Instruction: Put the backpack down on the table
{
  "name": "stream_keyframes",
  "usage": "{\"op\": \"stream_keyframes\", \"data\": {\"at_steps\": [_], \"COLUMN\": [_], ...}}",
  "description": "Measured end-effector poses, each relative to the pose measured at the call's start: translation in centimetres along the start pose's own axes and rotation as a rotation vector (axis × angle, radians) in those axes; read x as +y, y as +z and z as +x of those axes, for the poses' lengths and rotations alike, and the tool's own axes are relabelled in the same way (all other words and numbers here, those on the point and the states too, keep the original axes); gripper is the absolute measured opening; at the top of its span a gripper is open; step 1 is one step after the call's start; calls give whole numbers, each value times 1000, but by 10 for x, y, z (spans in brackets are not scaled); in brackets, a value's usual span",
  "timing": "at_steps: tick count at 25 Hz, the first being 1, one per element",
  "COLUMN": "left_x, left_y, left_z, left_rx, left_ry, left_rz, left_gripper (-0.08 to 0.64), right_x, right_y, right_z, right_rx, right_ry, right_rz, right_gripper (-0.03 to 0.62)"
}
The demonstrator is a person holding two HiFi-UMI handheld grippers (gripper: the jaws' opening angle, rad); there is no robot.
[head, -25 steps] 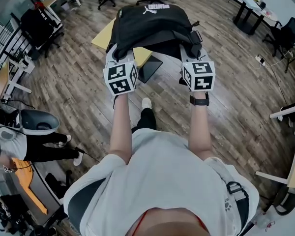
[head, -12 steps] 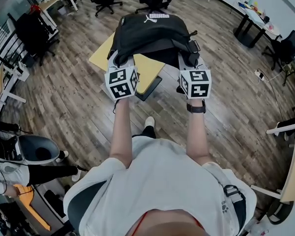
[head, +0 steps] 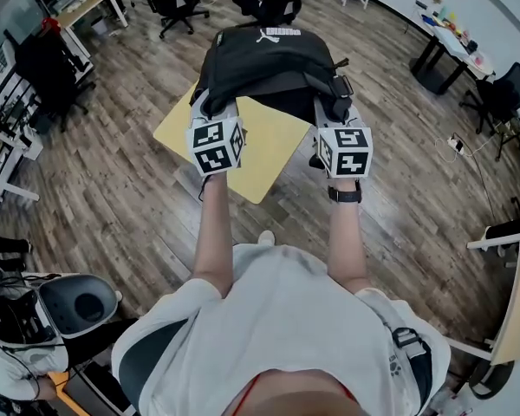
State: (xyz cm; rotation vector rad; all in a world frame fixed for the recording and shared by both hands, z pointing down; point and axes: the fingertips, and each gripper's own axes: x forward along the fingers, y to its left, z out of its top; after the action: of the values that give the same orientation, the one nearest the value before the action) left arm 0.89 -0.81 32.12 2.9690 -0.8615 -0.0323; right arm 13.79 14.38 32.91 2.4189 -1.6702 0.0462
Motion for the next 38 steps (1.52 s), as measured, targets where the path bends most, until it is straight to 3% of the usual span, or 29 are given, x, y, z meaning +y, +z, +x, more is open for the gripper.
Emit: {"op": "stream_keyframes", "data": {"at_steps": [9, 19, 32, 38], "left_x": [44, 91, 189, 228], "left_y": [-16, -34, -22, -54], "left_z": [75, 127, 195, 193], "left_rx": [55, 91, 65, 110], "left_ry": [28, 82, 337, 447], "left_rz": [-69, -118, -113, -159], "left_gripper": [72, 72, 72, 72], "right_x": [-12, -13, 10, 44], "right_y": [2, 1, 38, 25], "right_z": [93, 181, 349, 399], "right_rx": [46, 99, 56, 98], "right_ry": [2, 80, 332, 447], "right_rz": [-30, -42, -122, -202], "right_gripper": [32, 32, 32, 32]}}
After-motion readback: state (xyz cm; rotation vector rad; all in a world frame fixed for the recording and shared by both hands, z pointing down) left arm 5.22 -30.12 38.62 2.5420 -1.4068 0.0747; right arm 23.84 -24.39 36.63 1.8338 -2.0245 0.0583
